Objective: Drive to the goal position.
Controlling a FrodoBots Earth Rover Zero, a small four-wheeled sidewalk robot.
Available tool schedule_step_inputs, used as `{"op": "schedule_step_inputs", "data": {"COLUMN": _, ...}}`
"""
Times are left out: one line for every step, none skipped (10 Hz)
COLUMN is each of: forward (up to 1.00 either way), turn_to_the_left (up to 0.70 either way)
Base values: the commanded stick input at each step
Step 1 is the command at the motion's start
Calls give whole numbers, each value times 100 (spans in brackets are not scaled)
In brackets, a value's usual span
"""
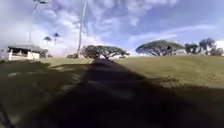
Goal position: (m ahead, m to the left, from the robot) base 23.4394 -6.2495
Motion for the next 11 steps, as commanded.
{"op": "schedule_step_inputs", "data": {"forward": 70, "turn_to_the_left": 0}}
{"op": "schedule_step_inputs", "data": {"forward": 70, "turn_to_the_left": 0}}
{"op": "schedule_step_inputs", "data": {"forward": 70, "turn_to_the_left": 0}}
{"op": "schedule_step_inputs", "data": {"forward": 70, "turn_to_the_left": 0}}
{"op": "schedule_step_inputs", "data": {"forward": 70, "turn_to_the_left": 0}}
{"op": "schedule_step_inputs", "data": {"forward": 70, "turn_to_the_left": 0}}
{"op": "schedule_step_inputs", "data": {"forward": 70, "turn_to_the_left": 0}}
{"op": "schedule_step_inputs", "data": {"forward": 70, "turn_to_the_left": 0}}
{"op": "schedule_step_inputs", "data": {"forward": 70, "turn_to_the_left": 0}}
{"op": "schedule_step_inputs", "data": {"forward": 70, "turn_to_the_left": 0}}
{"op": "schedule_step_inputs", "data": {"forward": 70, "turn_to_the_left": 0}}
